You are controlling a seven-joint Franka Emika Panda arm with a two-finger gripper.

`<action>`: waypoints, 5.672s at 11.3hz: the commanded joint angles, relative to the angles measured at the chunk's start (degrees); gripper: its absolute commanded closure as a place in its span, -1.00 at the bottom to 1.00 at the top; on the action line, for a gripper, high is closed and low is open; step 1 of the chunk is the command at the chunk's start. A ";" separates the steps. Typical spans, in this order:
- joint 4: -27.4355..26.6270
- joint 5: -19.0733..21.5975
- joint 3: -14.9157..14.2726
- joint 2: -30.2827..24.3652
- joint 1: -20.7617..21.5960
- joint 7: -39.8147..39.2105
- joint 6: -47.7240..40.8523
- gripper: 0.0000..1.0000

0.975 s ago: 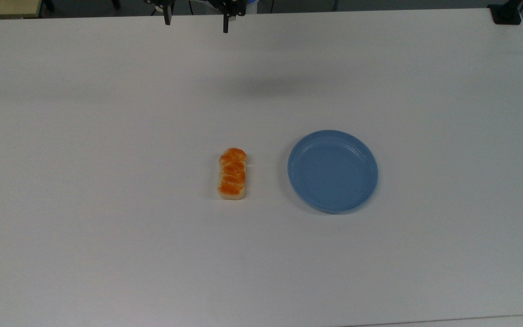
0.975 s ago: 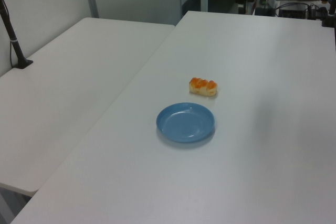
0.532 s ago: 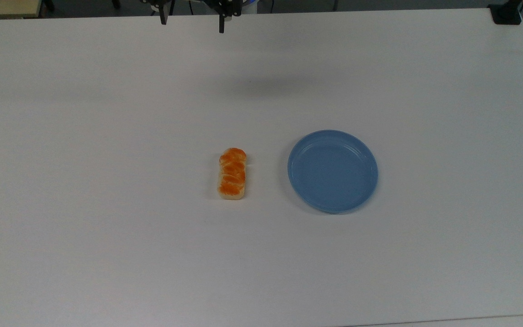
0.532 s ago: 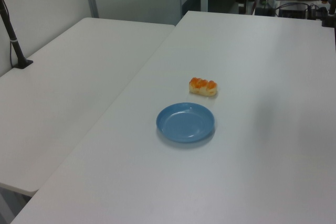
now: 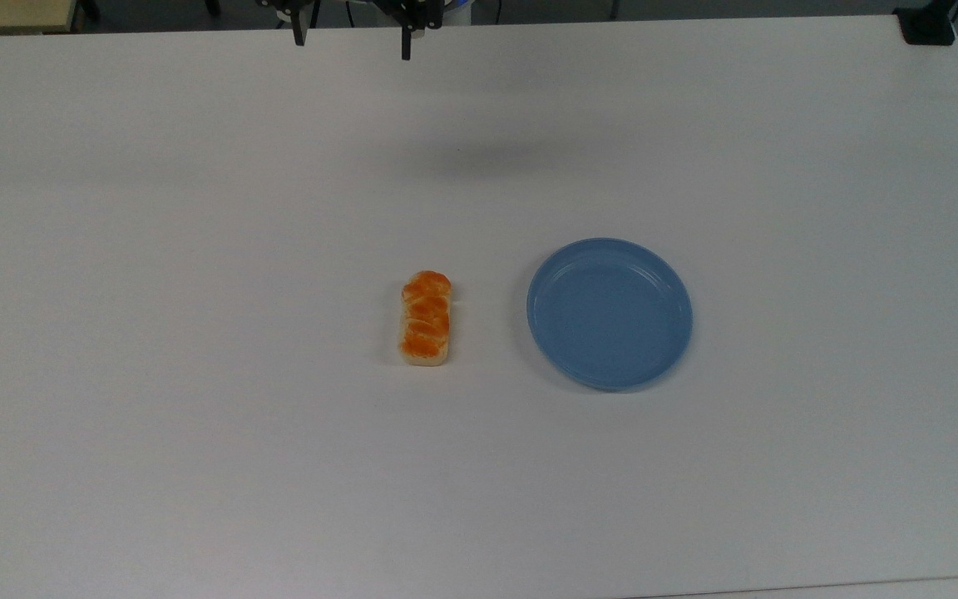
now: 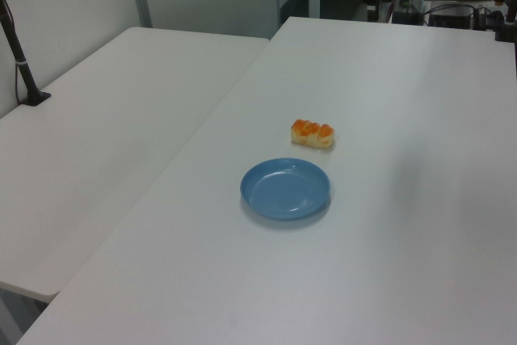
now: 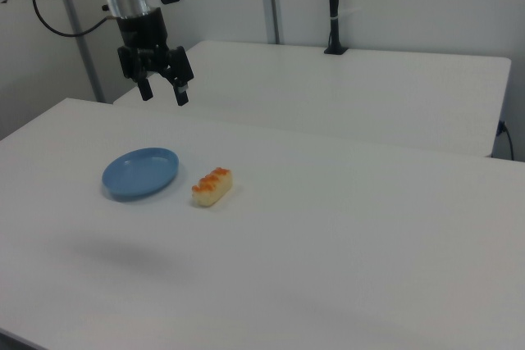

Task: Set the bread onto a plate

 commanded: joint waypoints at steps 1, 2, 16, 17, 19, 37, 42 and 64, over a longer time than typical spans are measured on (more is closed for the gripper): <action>-1.34 3.13 -0.46 -1.30 -1.36 -2.69 0.88 -1.00; -1.25 3.66 -0.46 -1.21 -1.79 -3.04 2.11 -1.00; -1.25 3.31 0.42 20.83 1.96 1.96 26.54 -1.00; -1.33 3.31 0.33 22.16 2.50 2.14 27.69 -1.00; -1.34 2.88 0.33 24.36 2.60 4.85 29.88 -1.00; -0.82 2.09 0.33 24.63 10.14 8.44 29.19 0.02; 0.16 1.91 0.33 26.82 18.05 20.22 30.15 0.01; -2.30 2.78 0.94 -3.14 -3.81 -5.24 1.24 -1.00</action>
